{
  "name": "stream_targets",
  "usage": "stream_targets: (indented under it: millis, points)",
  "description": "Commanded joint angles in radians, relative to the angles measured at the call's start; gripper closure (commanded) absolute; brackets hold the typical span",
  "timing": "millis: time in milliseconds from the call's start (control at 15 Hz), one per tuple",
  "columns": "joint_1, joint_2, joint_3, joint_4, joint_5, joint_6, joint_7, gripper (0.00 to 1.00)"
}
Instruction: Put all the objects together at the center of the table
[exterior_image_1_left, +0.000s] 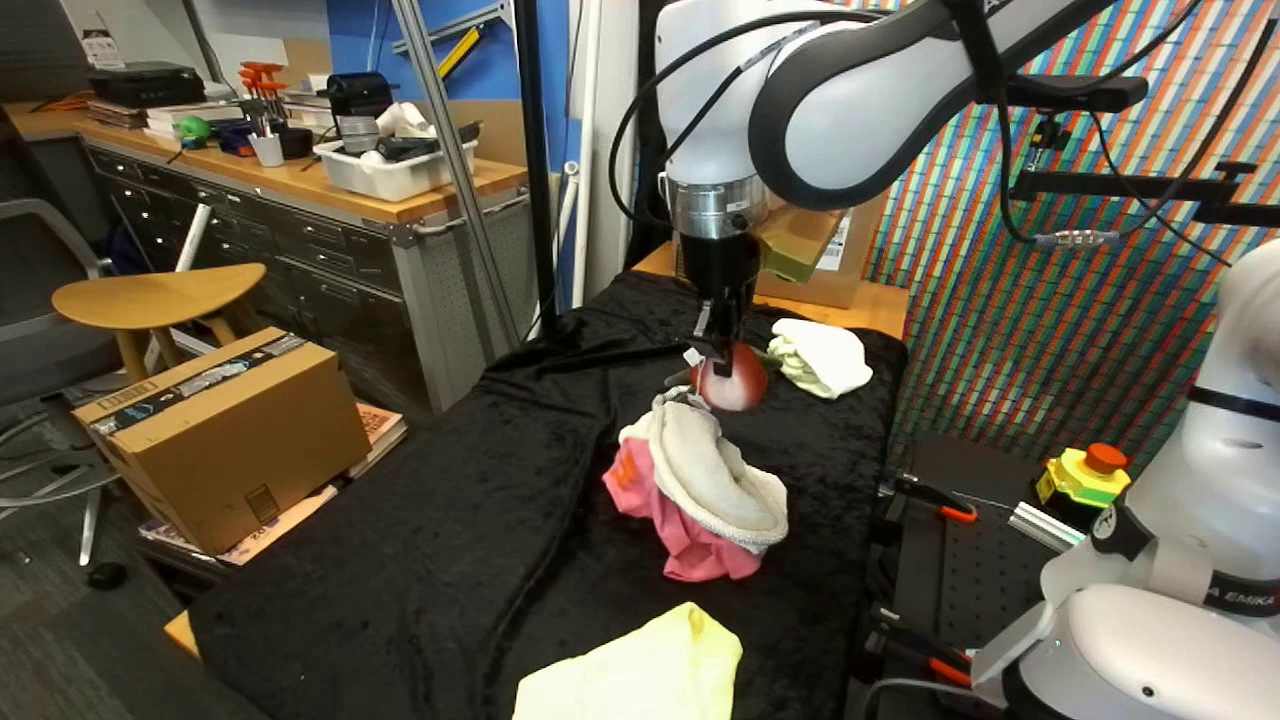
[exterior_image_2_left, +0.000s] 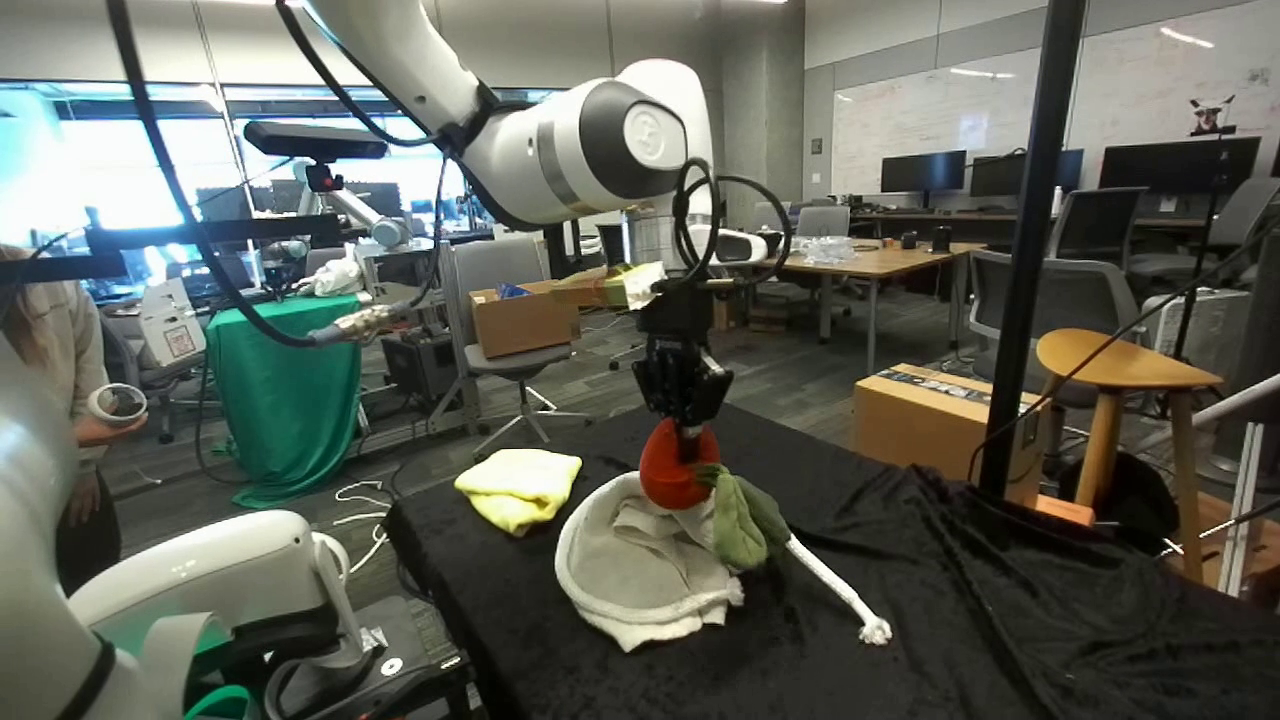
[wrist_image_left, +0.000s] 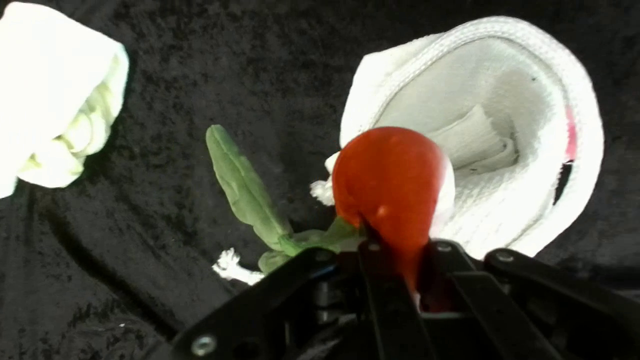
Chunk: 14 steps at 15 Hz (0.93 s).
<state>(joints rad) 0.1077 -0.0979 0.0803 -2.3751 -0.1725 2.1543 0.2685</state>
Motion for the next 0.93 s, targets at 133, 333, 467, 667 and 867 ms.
stream_targets:
  millis: [133, 333, 467, 667, 867]
  points:
    - [0.03, -0.017, 0.04, -0.046, 0.218, 0.015, -0.057, 0.97]
    - [0.036, 0.019, 0.048, -0.033, 0.309, -0.006, -0.087, 0.97]
    - [0.034, 0.051, 0.054, -0.024, 0.311, 0.022, -0.064, 0.97]
    - [0.022, 0.114, 0.05, 0.0, 0.246, 0.084, -0.002, 0.97]
    - [0.004, 0.189, 0.025, 0.041, 0.17, 0.143, 0.082, 0.97]
